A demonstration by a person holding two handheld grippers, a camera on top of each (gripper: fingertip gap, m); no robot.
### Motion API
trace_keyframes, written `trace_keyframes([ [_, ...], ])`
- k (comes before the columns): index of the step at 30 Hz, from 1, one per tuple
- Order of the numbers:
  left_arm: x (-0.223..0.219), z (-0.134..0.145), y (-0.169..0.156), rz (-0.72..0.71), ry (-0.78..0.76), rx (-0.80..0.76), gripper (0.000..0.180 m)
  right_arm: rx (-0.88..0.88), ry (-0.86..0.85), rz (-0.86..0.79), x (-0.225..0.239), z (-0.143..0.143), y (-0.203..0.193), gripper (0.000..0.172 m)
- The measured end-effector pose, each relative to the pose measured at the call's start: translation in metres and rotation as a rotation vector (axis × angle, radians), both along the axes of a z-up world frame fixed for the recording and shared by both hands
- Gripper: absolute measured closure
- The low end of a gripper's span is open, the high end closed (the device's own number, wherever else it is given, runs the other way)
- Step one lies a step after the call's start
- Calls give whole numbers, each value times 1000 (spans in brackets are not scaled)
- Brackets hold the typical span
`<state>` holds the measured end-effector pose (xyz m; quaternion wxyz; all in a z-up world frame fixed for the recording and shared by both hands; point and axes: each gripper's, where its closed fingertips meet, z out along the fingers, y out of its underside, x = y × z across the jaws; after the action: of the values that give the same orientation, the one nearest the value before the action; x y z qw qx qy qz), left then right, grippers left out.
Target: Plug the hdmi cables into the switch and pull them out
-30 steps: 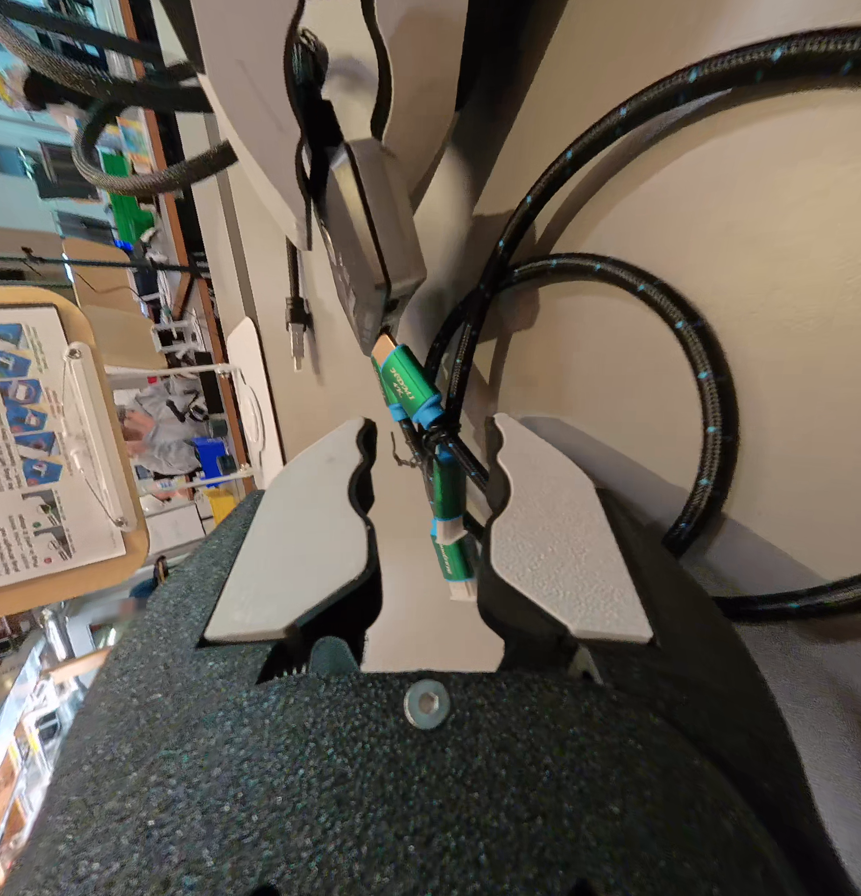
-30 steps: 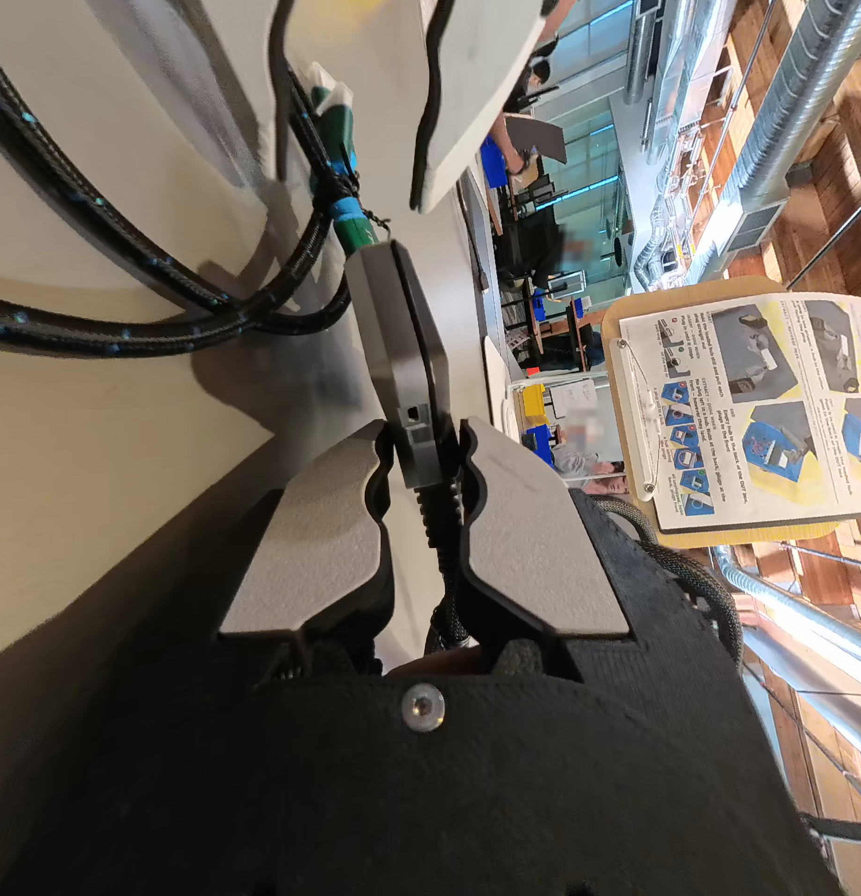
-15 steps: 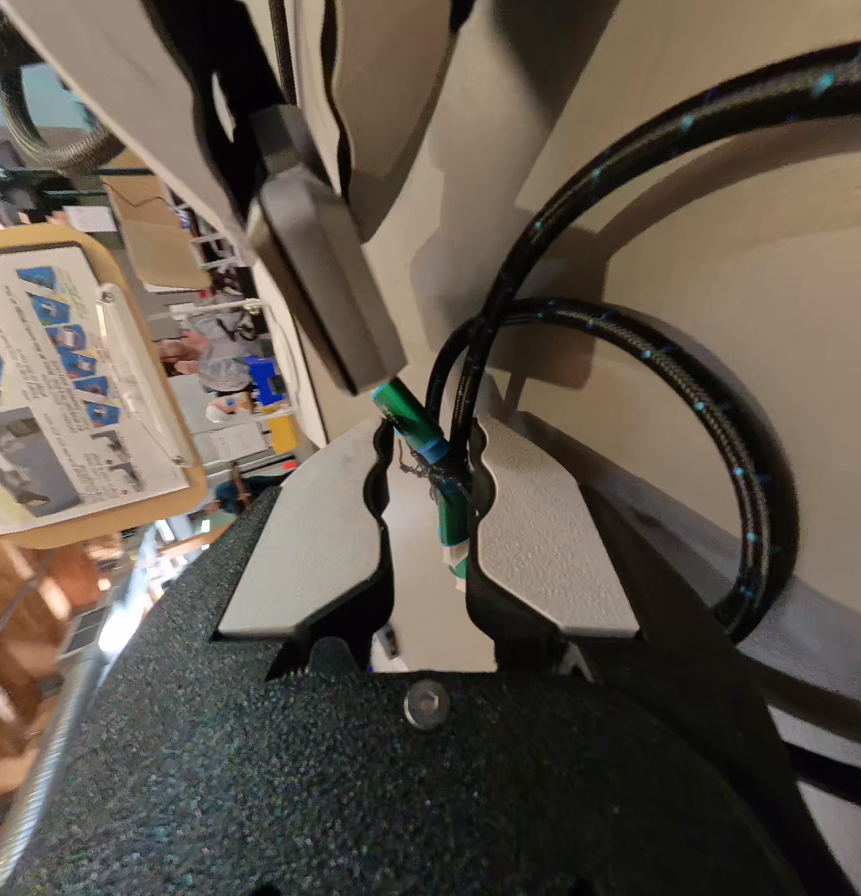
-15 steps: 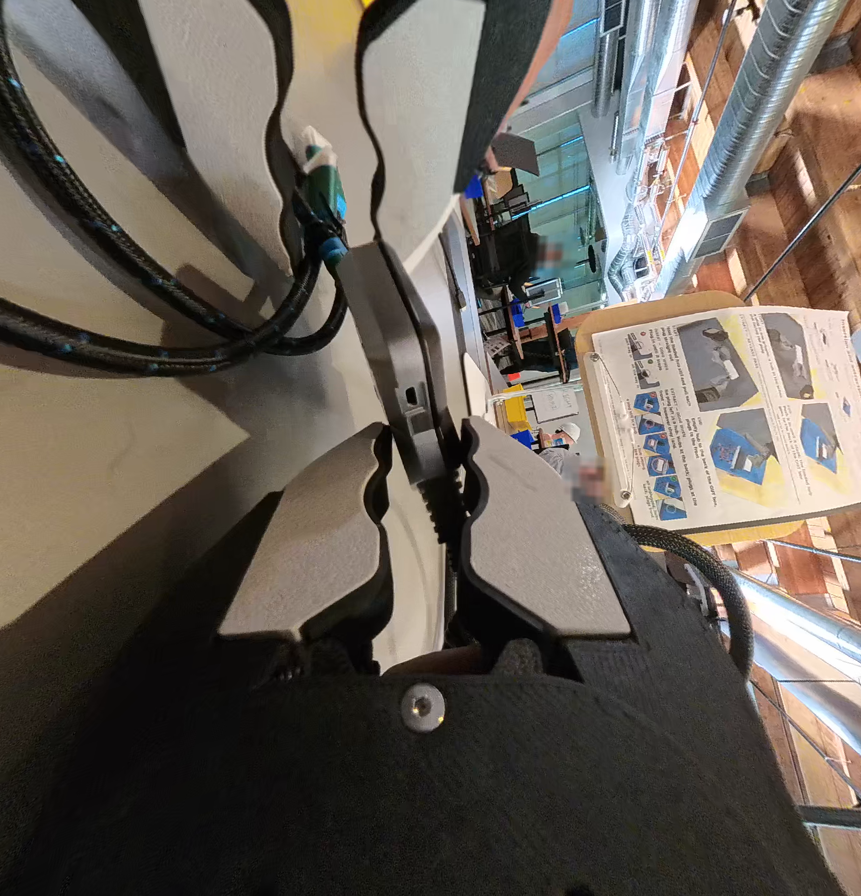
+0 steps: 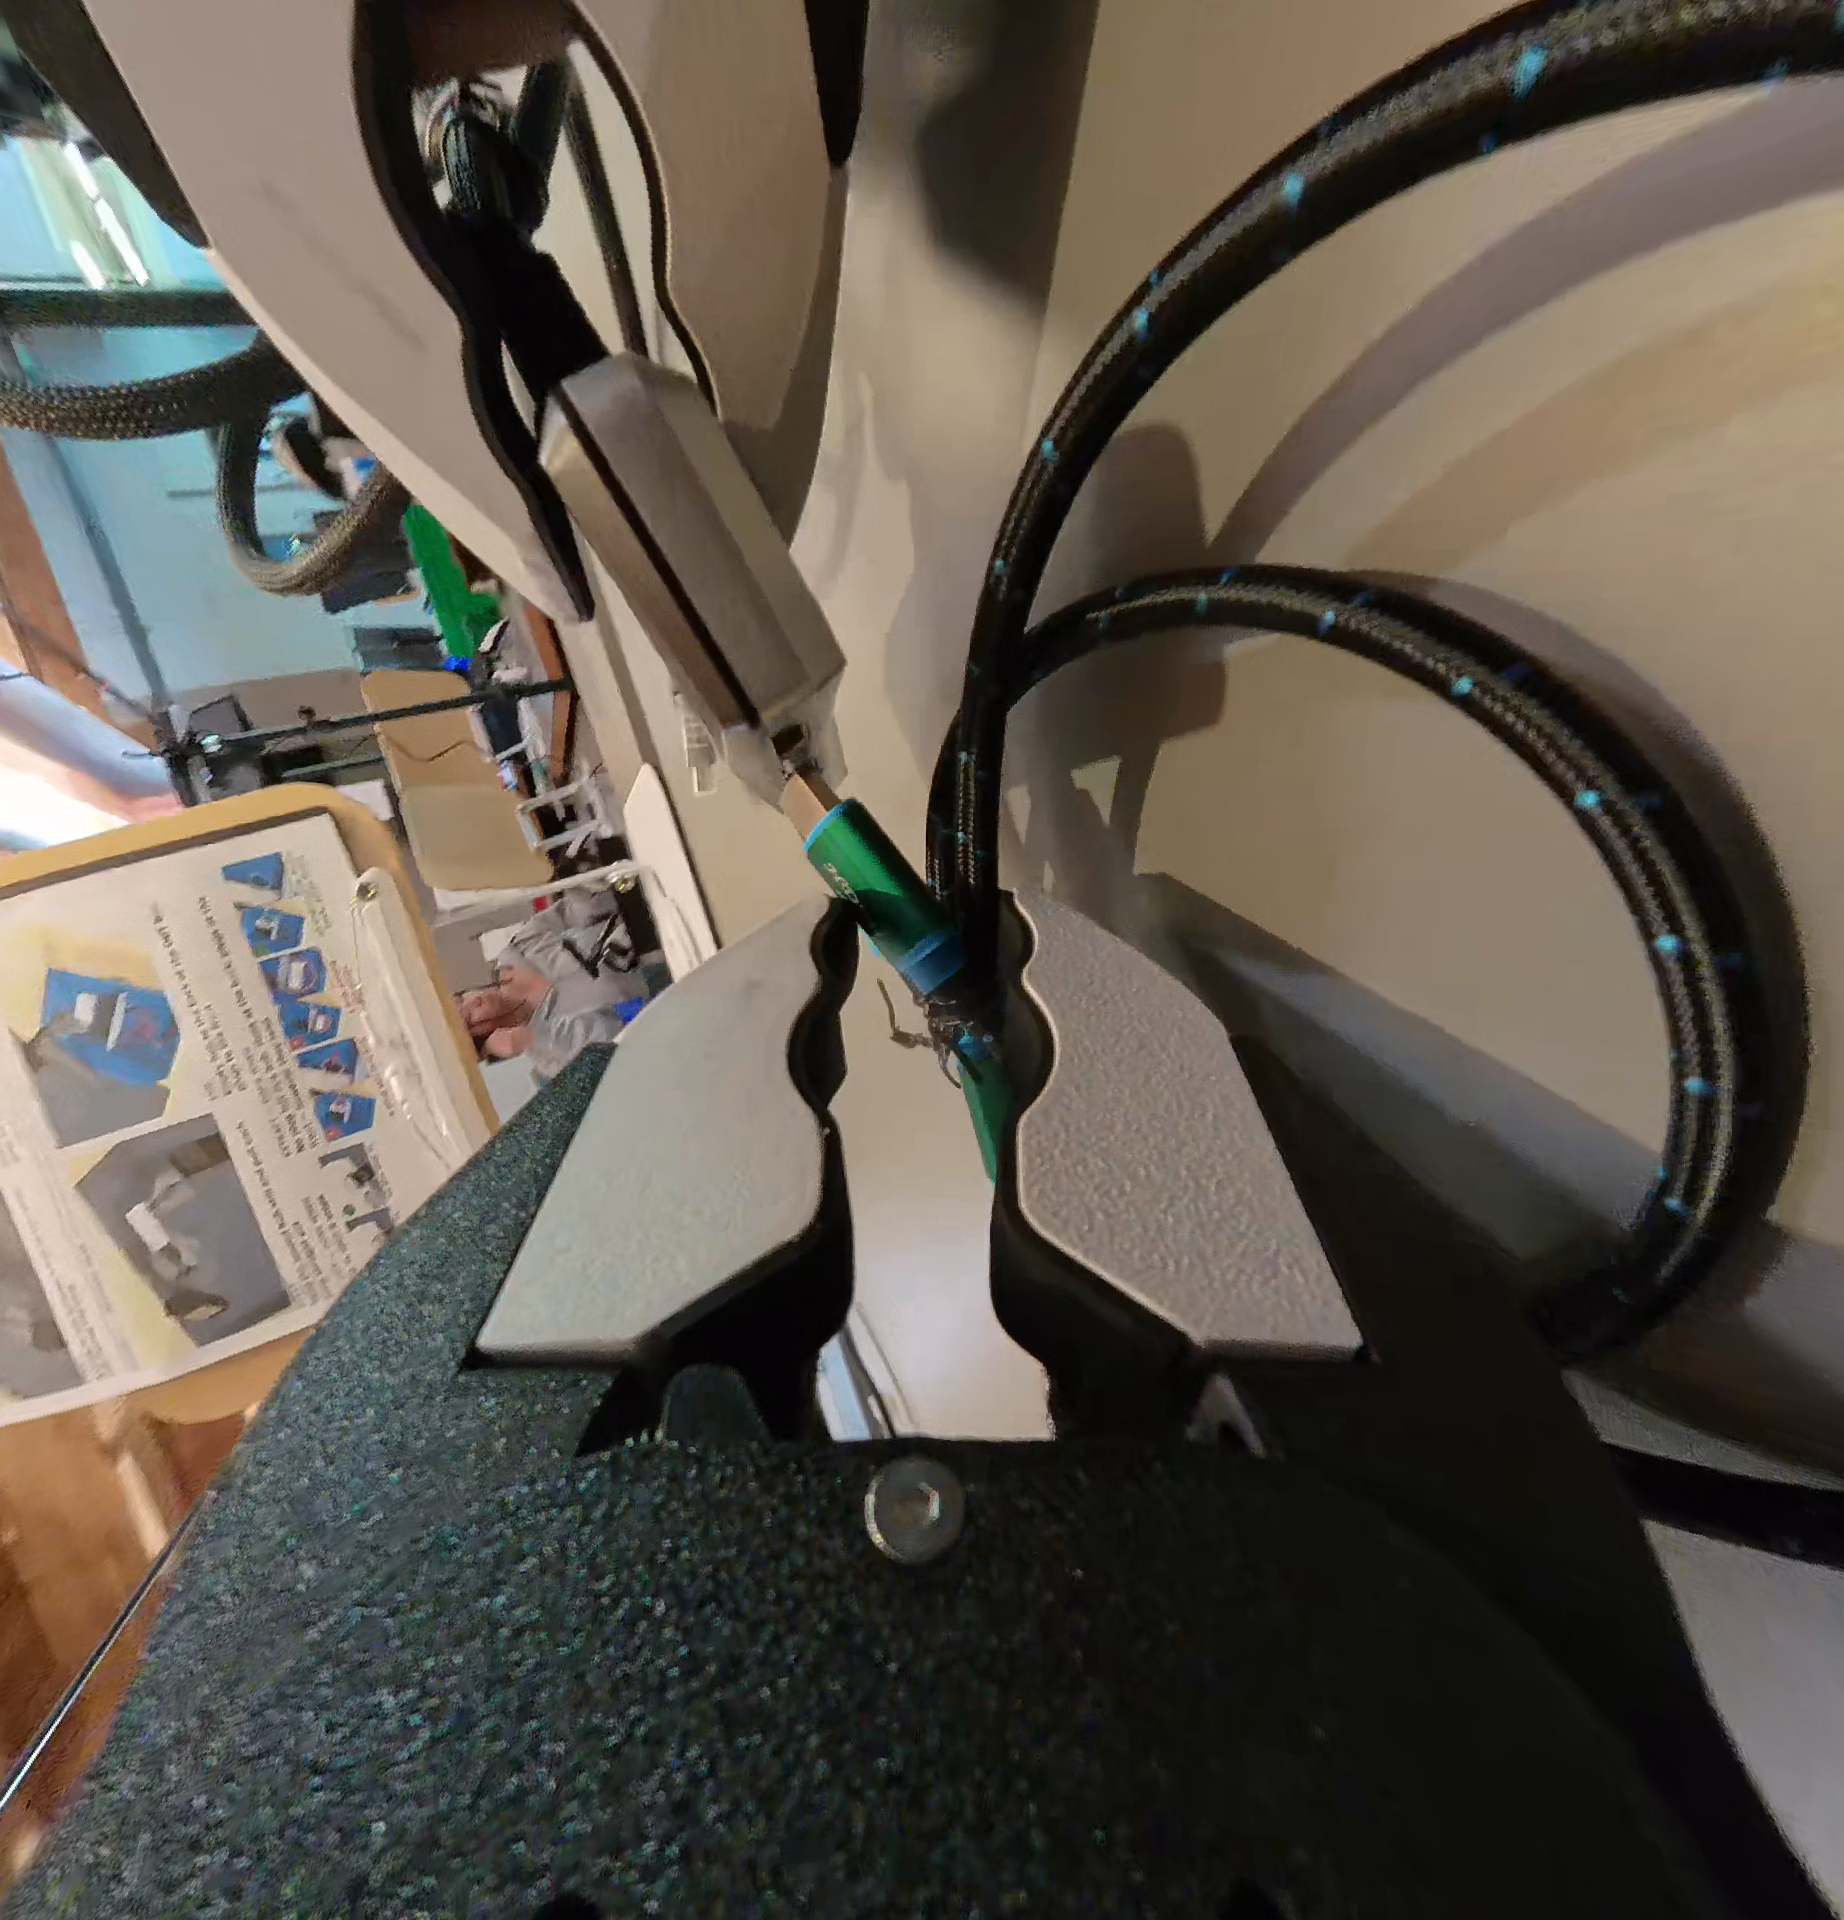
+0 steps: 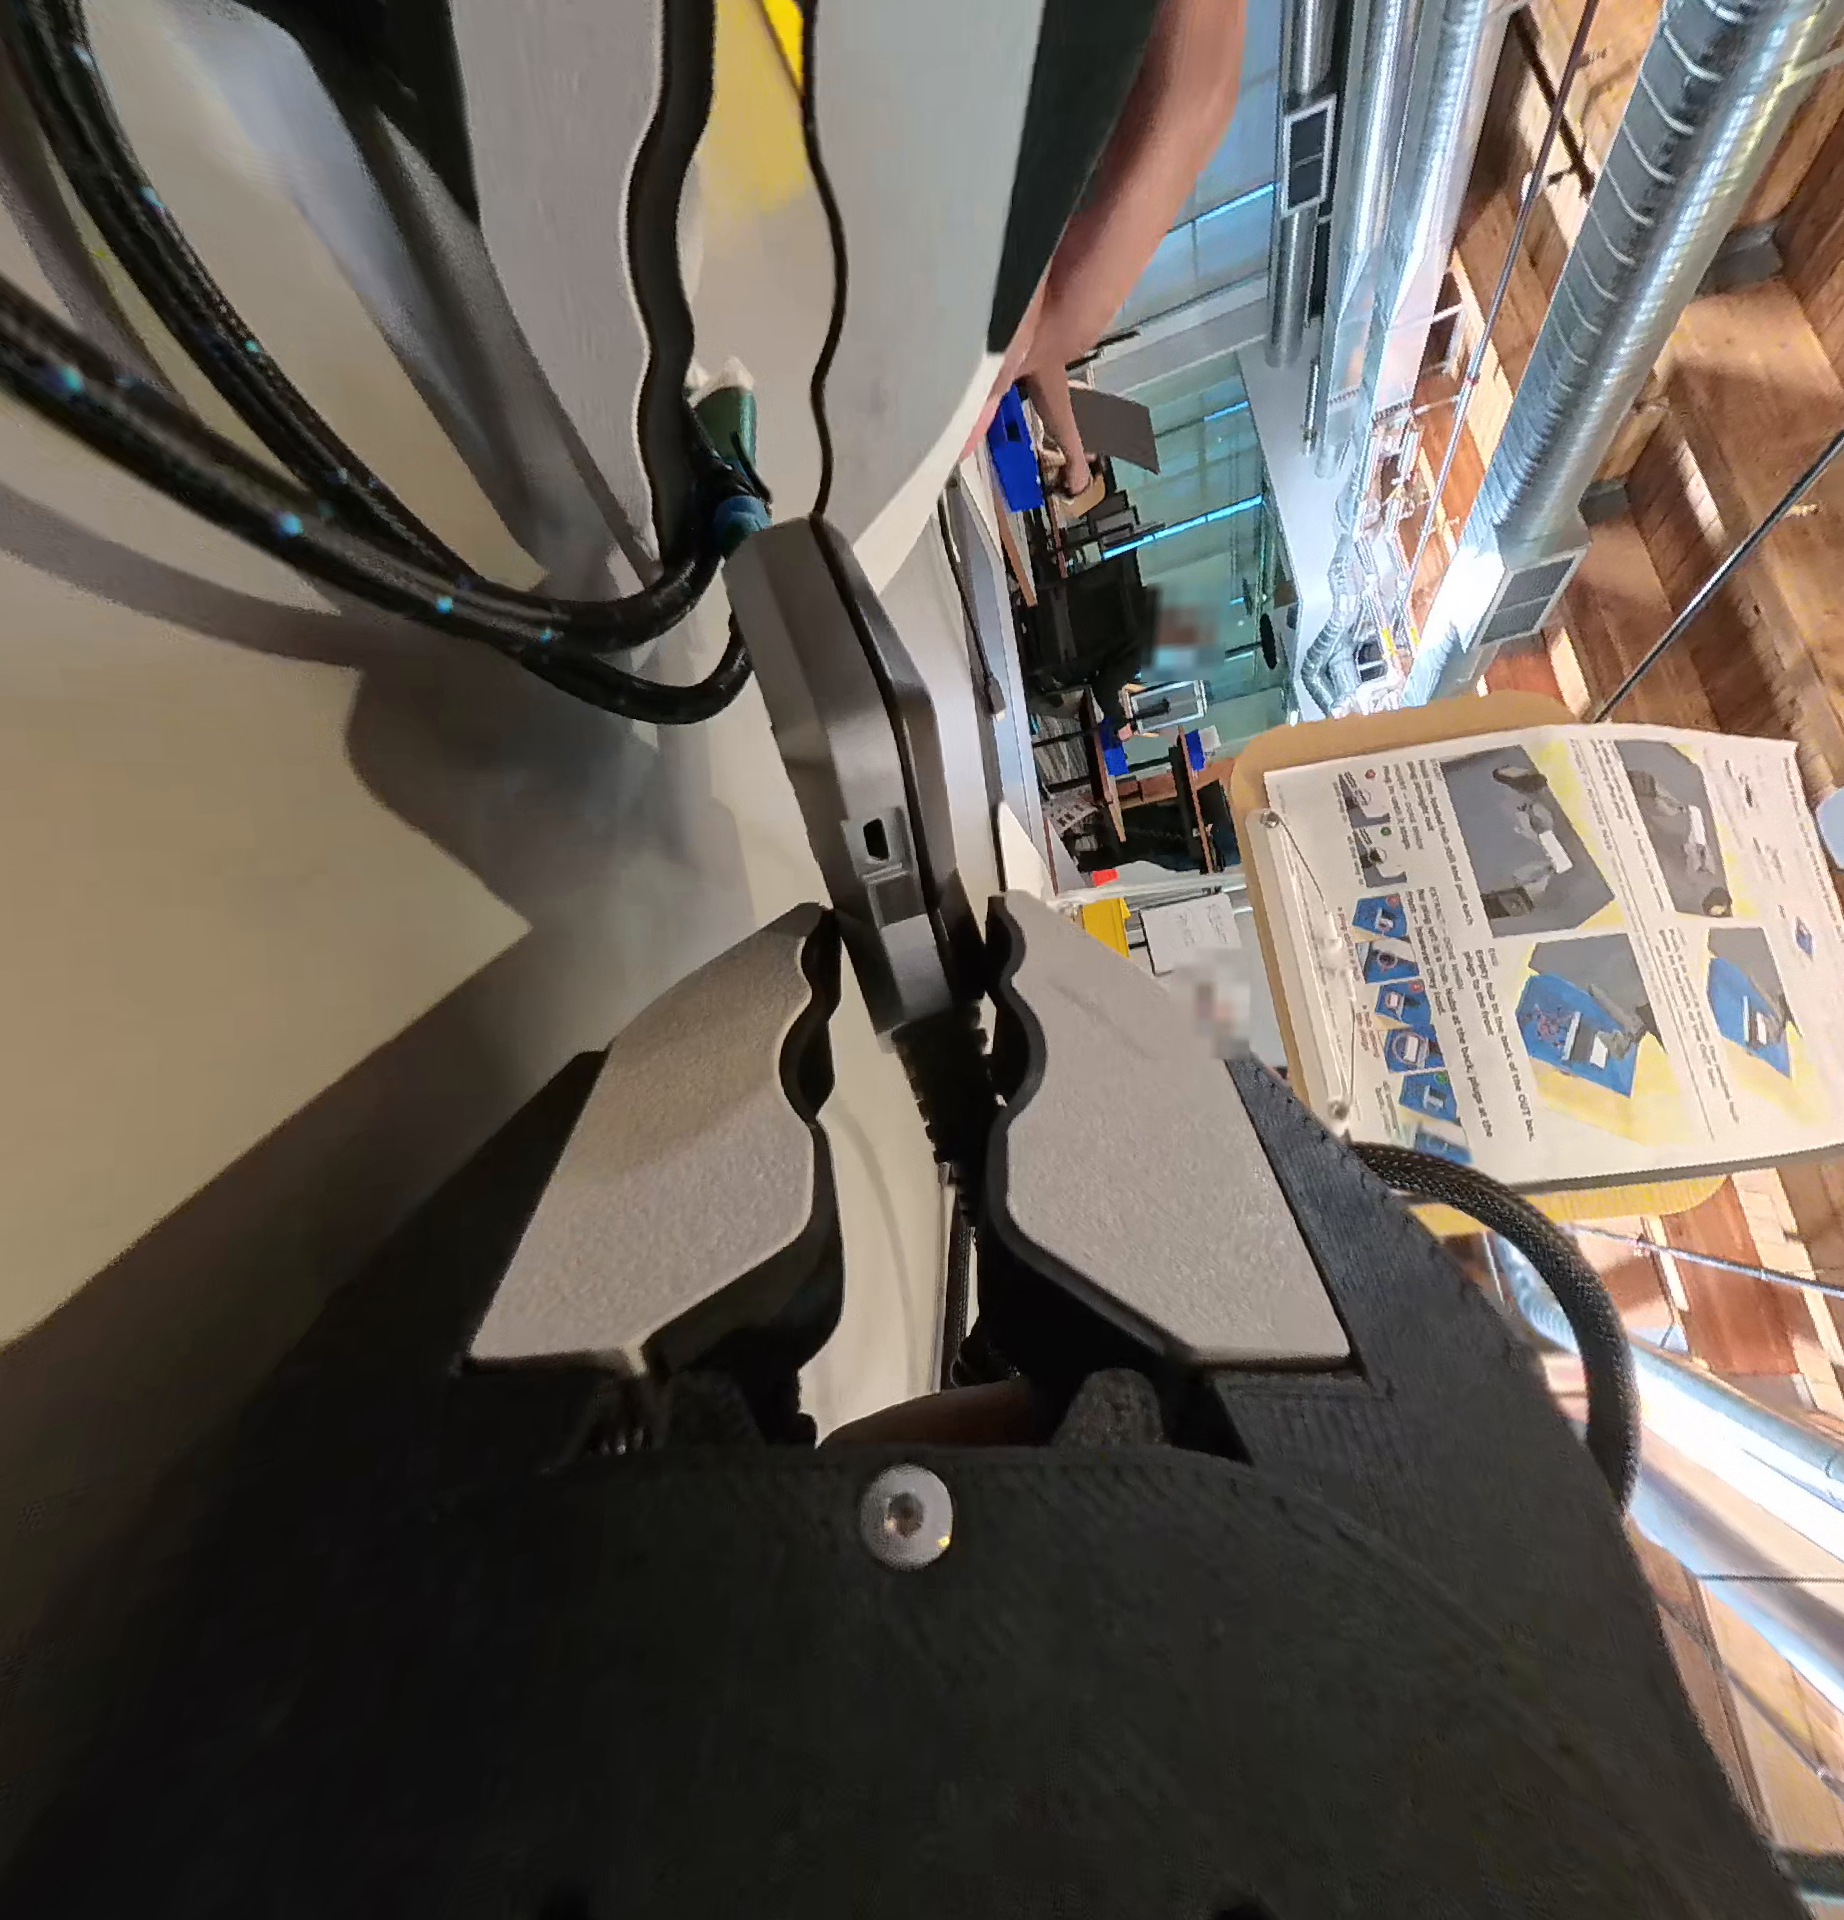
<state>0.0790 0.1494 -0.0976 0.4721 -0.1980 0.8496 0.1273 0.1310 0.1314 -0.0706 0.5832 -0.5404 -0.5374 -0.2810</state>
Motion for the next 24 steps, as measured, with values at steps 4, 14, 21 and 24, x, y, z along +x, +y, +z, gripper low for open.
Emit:
trace_keyframes([
  [4, -9, -2, -5, -40, 43, -70, 154, 43, -66, 26, -10, 1, -4, 146],
  [14, -19, -3, -10, -136, 80, -12, 155, 137, -236, 59, -26, 4, -13, 146],
  [21, -14, 1, -11, -151, 27, 20, 156, 122, -217, 58, -24, 6, -14, 147],
  [24, -11, 3, -10, -135, -4, 38, 157, 103, -193, 43, -22, 7, -14, 148],
])
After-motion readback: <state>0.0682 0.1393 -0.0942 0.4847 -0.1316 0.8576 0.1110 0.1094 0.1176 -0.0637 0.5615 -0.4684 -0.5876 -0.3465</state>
